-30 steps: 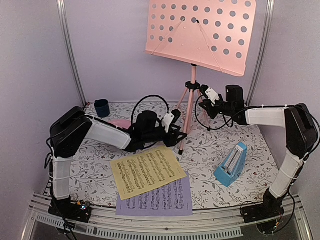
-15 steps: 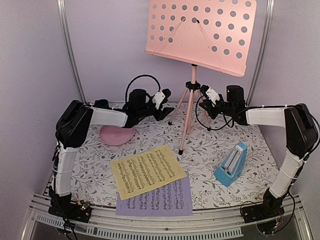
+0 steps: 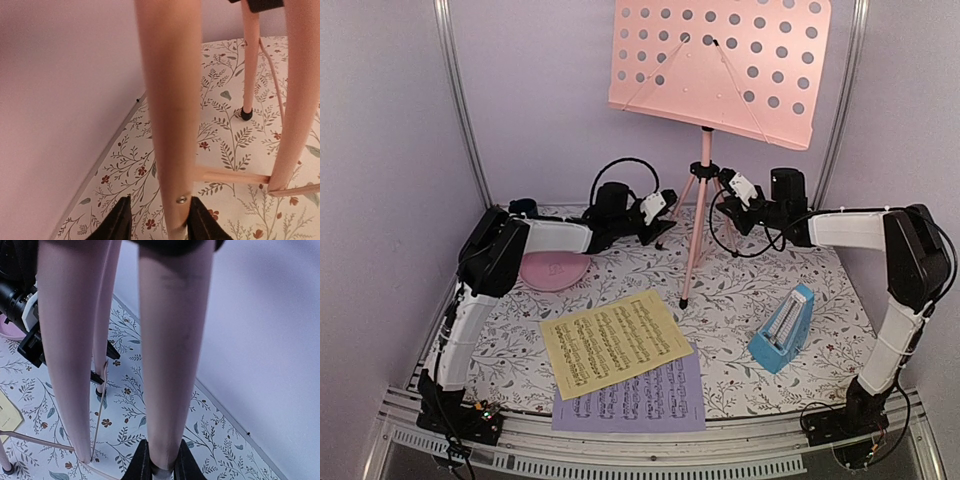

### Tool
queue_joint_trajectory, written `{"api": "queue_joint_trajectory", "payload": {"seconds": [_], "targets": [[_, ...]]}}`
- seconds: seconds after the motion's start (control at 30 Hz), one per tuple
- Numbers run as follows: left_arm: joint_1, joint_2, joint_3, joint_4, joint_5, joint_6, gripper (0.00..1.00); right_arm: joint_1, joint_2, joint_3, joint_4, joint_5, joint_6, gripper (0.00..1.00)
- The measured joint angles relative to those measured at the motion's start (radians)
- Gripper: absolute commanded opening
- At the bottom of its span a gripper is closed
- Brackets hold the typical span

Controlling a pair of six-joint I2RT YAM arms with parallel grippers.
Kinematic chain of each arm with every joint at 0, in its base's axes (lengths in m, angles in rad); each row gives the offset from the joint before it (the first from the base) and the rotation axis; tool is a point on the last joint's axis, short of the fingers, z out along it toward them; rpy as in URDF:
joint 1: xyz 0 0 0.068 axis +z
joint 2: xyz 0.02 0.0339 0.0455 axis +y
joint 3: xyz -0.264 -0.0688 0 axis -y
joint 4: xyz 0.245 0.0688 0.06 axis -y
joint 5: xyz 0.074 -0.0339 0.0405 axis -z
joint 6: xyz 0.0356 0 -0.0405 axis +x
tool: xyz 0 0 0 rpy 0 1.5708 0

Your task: Set up the instrument practice props

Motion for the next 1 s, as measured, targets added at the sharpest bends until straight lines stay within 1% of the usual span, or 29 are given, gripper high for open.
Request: {"api": "queue_joint_trajectory", "payload": {"seconds": [0.2, 0.33, 0.63, 0.87, 1.0], "targets": [[0.000, 0.000, -0.009, 0.006, -0.018, 0.011, 0.16, 0.000, 0.022, 0.032, -0.011, -0.004, -0.008, 0.00], [-0.005, -0.022, -0.075, 0.064, -0.051, 0.000, 0.00, 0.000, 0.029, 0.043, -0.019, -0.010, -0.011, 0.00], [0.004, -0.142, -0.267, 0.143, -0.128, -0.025, 0.00, 0.011, 0.069, 0.099, -0.035, -0.041, -0.036, 0.00], [0.020, -0.148, -0.276, 0.165, -0.148, 0.003, 0.00, 0.010, 0.085, 0.127, -0.049, -0.040, -0.070, 0.00], [0.041, -0.114, -0.216, 0.147, -0.151, 0.040, 0.00, 0.009, 0.109, 0.160, -0.053, -0.023, -0.106, 0.00]]}}
